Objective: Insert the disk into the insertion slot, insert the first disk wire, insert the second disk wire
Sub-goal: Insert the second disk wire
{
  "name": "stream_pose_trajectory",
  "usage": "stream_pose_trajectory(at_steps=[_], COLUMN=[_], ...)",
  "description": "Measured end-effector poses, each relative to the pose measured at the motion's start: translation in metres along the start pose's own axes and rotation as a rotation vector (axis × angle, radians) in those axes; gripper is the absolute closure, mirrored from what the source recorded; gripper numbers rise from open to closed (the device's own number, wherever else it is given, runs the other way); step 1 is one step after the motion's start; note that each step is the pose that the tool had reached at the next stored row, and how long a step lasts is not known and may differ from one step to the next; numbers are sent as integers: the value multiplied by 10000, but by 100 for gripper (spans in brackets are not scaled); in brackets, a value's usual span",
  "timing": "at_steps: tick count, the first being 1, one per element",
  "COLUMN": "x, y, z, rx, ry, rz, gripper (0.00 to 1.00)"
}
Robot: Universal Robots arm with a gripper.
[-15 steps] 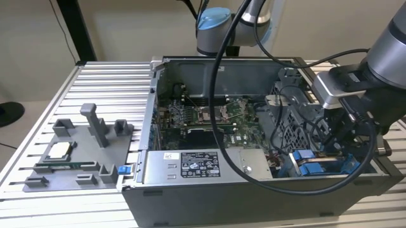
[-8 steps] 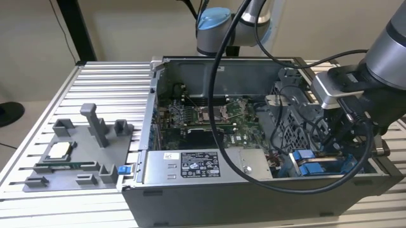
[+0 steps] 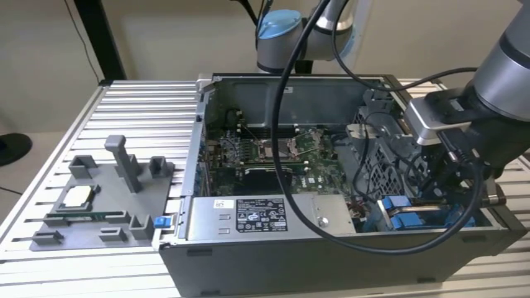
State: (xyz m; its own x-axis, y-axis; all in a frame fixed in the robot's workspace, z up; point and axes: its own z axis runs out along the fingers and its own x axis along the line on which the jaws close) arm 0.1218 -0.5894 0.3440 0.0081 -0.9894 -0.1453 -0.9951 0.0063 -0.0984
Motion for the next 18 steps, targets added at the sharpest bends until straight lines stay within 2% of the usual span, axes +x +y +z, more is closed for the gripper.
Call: stream_pose_trajectory(at_steps=[12, 18], x=[-4, 5], y=[4, 12], z=[49, 109], rx=[10, 21], ry=[3, 12], rz=[4, 5], gripper=[100, 100])
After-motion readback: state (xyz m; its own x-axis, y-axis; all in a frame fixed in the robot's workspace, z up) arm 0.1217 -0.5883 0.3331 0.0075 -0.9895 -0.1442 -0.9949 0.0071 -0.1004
